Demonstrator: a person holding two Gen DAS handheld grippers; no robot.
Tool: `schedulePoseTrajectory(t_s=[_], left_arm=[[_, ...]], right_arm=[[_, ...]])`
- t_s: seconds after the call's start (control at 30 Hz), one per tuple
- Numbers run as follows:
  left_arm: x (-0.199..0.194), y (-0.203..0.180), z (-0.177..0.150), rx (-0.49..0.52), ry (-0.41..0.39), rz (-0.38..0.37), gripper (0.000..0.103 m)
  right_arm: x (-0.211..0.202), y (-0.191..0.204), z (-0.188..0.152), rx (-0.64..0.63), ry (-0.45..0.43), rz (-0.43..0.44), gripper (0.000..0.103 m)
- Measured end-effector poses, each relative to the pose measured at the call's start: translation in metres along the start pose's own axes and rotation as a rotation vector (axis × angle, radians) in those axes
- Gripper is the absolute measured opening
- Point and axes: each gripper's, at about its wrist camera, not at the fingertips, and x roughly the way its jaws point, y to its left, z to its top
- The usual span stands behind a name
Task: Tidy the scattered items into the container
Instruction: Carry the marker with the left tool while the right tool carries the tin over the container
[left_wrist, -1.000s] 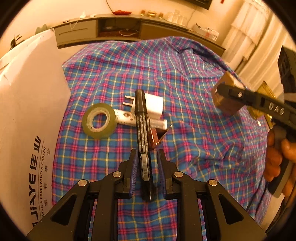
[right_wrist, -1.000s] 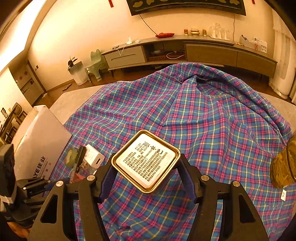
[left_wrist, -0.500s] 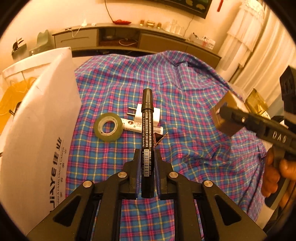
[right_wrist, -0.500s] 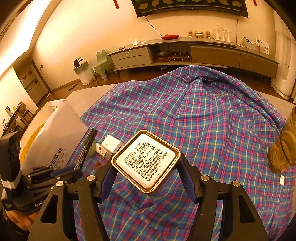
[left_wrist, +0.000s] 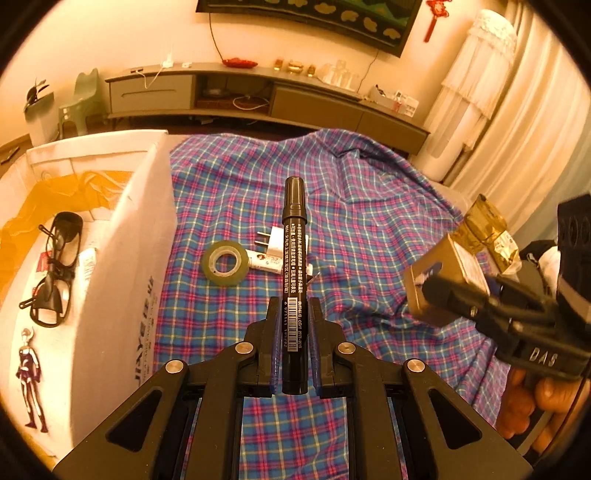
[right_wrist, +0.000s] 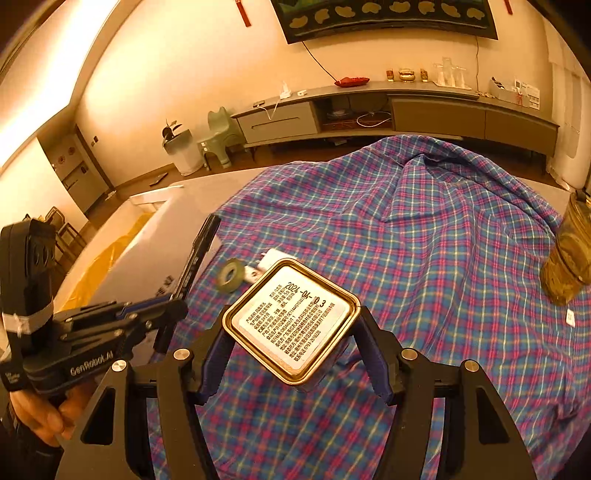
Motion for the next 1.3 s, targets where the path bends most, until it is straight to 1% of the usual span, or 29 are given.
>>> schedulePoseTrajectory(t_s=[0.4, 0.53, 0.77, 1.3], left_arm=[[-0.042, 0.002, -0.008, 0.011, -0.051, -0.034, 0.013], [-0.053, 0.005, -0.009, 0.002, -0.07, -0.049, 0.013], [-0.076, 0.015, -0.01, -0.027, -0.108, -0.077, 0.013], [-0.118, 0.04, -0.01, -0.082, -0.186, -0.121, 0.013]], right_arm=[[-0.015, 0.026, -0.035, 0.032, 0.017, 0.022, 0.064], [-0.019, 0.034, -0.041, 0.031, 0.023, 0.028, 0.064], [-0.027, 0.055, -0.039, 0.005, 0.016, 0.031, 0.064], [-0.042, 0.117, -0.026, -0.097, -0.006, 0.04, 0.064]])
